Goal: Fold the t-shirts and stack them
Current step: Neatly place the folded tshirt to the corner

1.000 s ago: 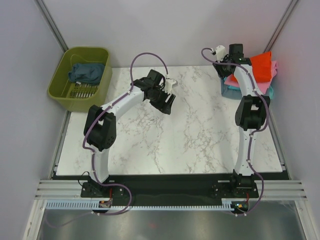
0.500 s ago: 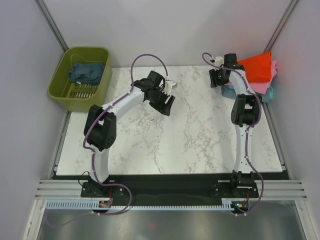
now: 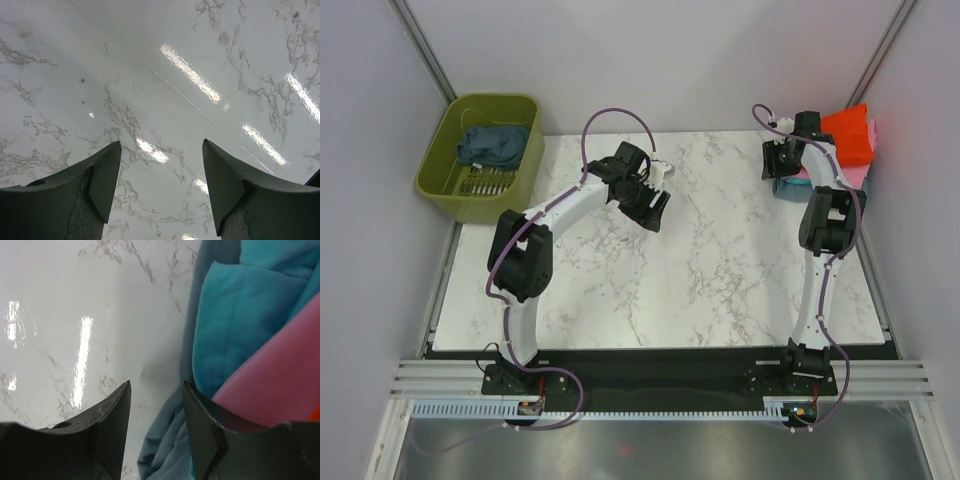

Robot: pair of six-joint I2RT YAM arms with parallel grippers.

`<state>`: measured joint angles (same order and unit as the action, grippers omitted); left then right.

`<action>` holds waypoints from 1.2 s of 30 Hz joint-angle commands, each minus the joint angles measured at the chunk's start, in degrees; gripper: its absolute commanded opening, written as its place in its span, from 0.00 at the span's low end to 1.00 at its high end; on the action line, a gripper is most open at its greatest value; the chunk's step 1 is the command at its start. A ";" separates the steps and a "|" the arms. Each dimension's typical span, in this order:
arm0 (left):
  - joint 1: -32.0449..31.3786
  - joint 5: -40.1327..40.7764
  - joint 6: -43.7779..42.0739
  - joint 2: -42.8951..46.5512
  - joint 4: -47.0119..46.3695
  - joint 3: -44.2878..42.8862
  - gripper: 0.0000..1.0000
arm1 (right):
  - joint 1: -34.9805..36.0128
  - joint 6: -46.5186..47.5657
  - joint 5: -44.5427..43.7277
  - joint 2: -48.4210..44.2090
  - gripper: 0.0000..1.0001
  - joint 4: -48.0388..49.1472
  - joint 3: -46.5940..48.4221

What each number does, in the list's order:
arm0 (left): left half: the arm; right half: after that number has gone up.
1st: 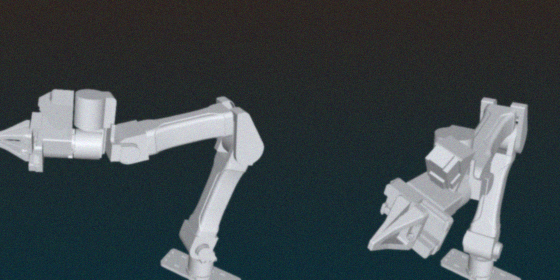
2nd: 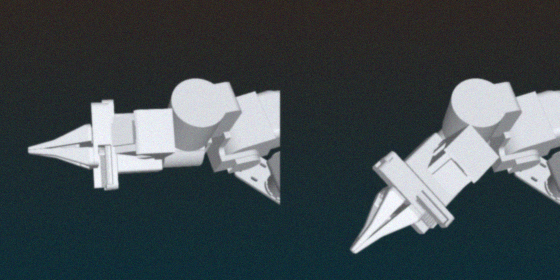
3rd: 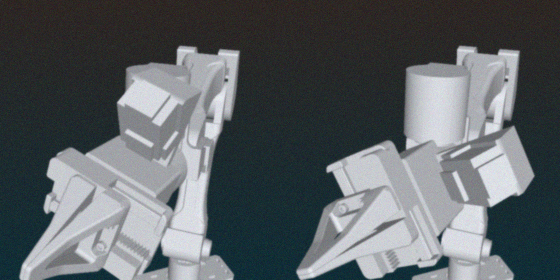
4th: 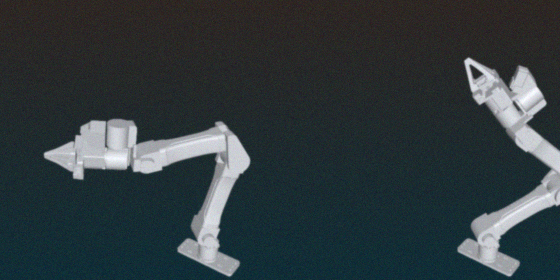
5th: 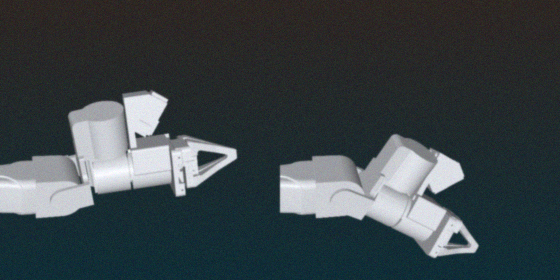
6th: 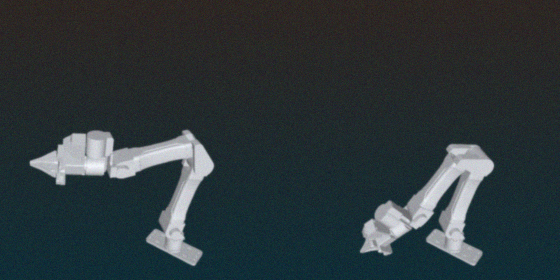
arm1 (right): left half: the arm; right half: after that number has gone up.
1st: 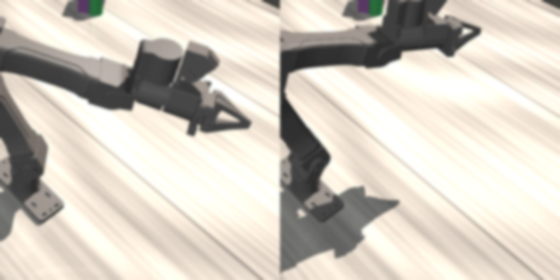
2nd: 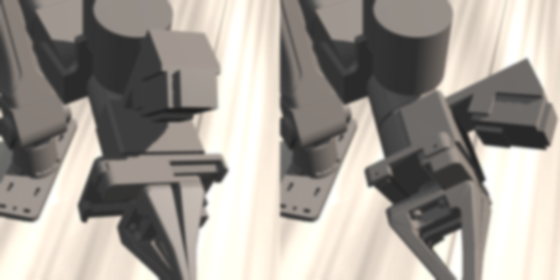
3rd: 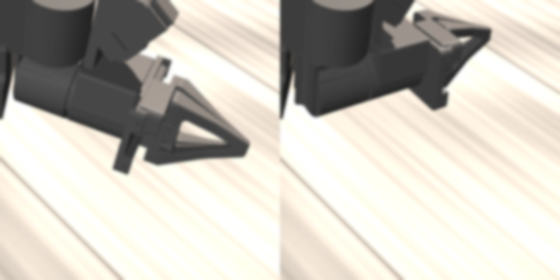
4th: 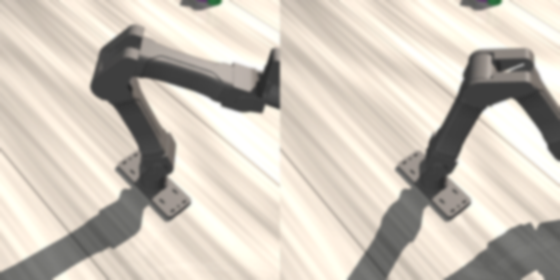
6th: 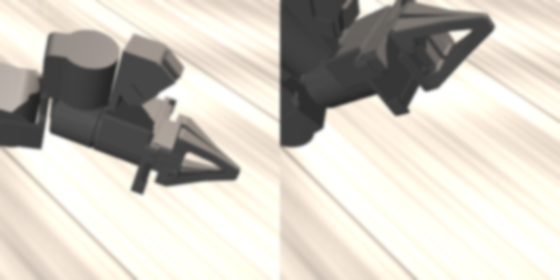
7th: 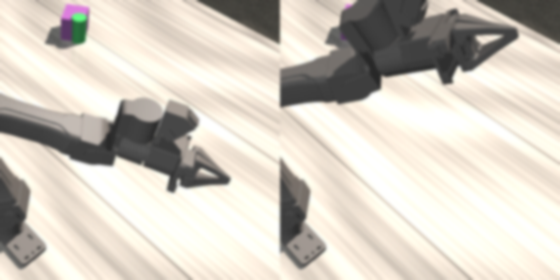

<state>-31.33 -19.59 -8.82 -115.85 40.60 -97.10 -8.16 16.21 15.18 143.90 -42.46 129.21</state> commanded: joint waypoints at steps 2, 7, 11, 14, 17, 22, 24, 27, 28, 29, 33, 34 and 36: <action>-0.40 -0.53 0.12 0.98 -0.96 -0.72 0.74 | -1.42 0.23 -1.82 -6.60 0.54 -0.08 -4.39; -0.40 -1.23 0.64 0.19 -1.22 -2.39 0.74 | -1.33 1.72 0.63 -10.21 0.53 -0.08 -8.27; -0.40 -1.59 0.91 0.19 -1.05 -3.10 0.74 | 0.86 6.11 4.67 -13.54 0.53 -1.92 -6.69; -0.13 -0.53 1.26 1.85 -0.87 -3.27 0.74 | 4.02 10.42 6.62 -19.06 0.57 -2.10 -8.09; 1.53 1.22 2.57 4.84 -0.87 -3.97 0.75 | 7.18 10.78 8.36 -24.60 0.61 -2.19 -9.58; 4.35 6.75 2.05 9.94 -1.22 -8.71 0.78 | 11.24 2.29 9.26 -30.51 0.76 1.39 -10.11; 4.52 9.55 0.39 12.05 -1.05 -11.61 0.79 | 11.94 -2.65 8.47 -32.53 0.89 3.51 -9.68; 4.53 12.72 -0.93 14.51 -0.61 -15.57 0.78 | 13.78 -8.12 4.88 -35.78 0.98 6.85 -10.55; 4.53 14.13 -0.59 15.30 -0.61 -16.45 0.80 | 14.66 -8.90 1.90 -36.83 0.98 8.08 -11.16; 4.61 15.54 -0.24 16.52 -0.52 -18.20 0.89 | 16.76 -10.57 -1.44 -38.58 0.98 8.53 -11.87; 4.61 23.16 1.87 20.12 -1.66 -19.53 0.97 | 19.94 -17.51 -14.37 -40.53 0.98 6.43 -12.84; 4.61 25.29 2.48 20.75 -3.06 -19.10 0.98 | 20.81 -18.40 -18.48 -40.80 0.98 4.59 -13.10; 4.61 31.51 3.02 22.76 -4.64 -16.47 0.99 | 21.61 -19.90 -21.06 -42.37 0.98 3.70 -15.55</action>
<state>-26.65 1.08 -7.73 -95.35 38.46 -115.02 12.08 2.57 4.27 104.62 -37.08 116.31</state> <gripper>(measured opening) 0.983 0.979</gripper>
